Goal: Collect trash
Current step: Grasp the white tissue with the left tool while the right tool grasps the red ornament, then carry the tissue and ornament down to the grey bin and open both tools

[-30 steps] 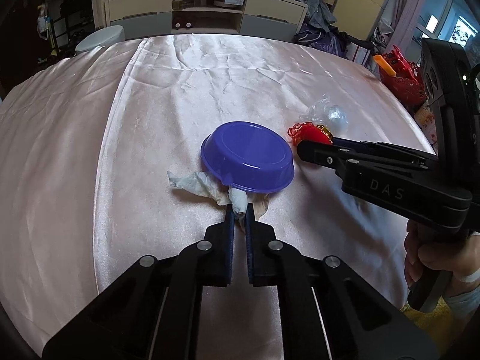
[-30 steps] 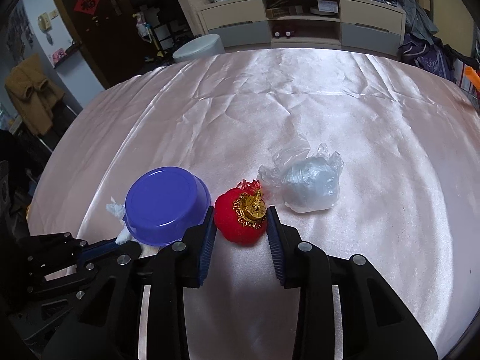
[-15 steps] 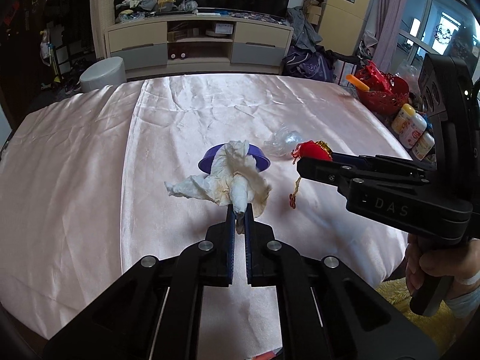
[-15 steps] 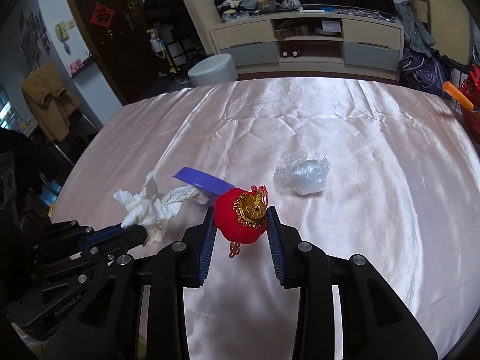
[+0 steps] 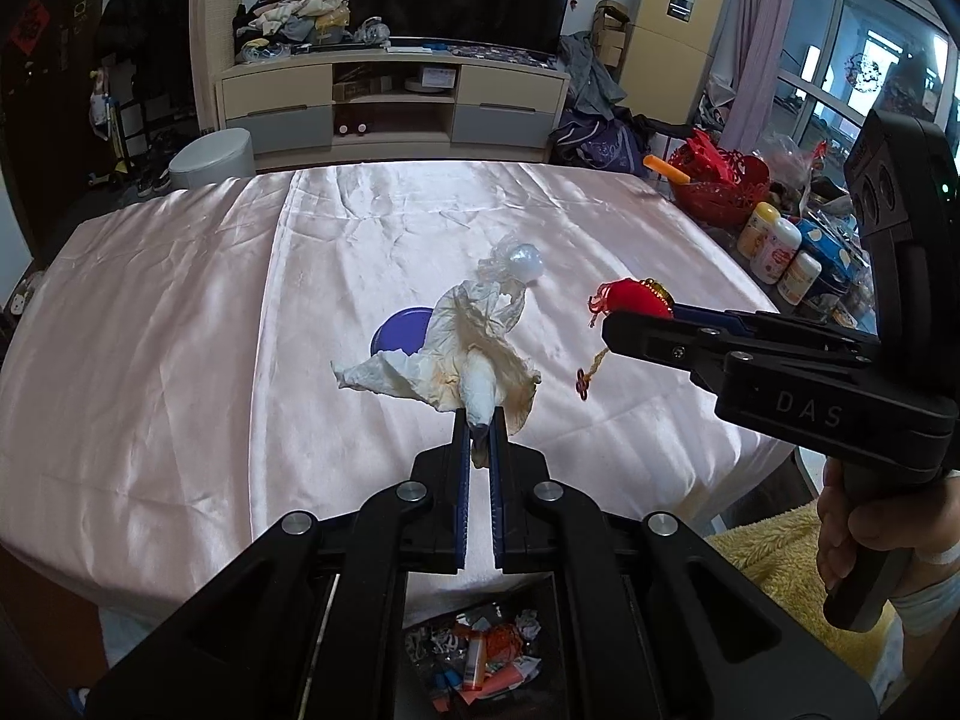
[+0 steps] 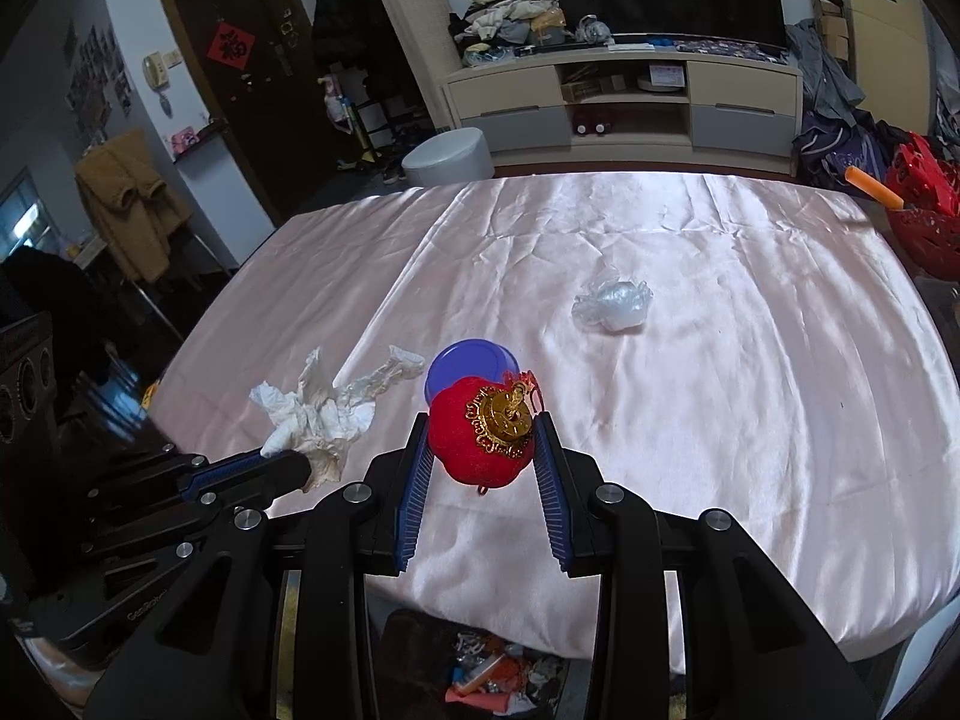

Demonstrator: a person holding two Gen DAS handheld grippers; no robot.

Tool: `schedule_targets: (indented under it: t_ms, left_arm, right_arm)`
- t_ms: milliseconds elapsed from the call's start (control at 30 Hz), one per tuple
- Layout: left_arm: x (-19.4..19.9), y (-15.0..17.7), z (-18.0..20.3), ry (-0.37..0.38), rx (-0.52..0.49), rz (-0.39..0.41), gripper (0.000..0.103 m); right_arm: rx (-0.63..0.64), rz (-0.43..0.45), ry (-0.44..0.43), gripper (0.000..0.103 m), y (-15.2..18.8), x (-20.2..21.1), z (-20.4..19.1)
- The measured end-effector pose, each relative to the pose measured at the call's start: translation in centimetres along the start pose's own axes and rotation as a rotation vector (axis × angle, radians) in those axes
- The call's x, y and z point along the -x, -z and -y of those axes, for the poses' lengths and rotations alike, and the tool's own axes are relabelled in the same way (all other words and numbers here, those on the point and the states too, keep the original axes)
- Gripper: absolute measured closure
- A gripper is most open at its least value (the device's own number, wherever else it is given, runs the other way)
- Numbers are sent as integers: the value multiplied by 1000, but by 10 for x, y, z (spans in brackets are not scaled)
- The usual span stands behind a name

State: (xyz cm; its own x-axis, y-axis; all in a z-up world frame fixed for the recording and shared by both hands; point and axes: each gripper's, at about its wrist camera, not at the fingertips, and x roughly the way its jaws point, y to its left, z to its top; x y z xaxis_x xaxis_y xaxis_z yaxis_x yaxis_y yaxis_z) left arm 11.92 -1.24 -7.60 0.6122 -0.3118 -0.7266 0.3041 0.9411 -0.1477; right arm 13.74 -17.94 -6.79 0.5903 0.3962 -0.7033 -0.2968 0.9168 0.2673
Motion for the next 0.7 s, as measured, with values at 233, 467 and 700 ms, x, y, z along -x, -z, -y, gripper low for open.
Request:
schedule_targets:
  t_ms: [233,467,700]
  left_arm:
    - [19,30,12,1,1,-8,99]
    - [18,72,20,16,15,-55,98]
    - [0,118,20,34,50,-137,98]
  right_arm:
    - [-5,4,-15,68,30,24,-3]
    - [-9,-27,-16,68,70,31,-1]
    - [-13,-94,-9,68,118,22,3]
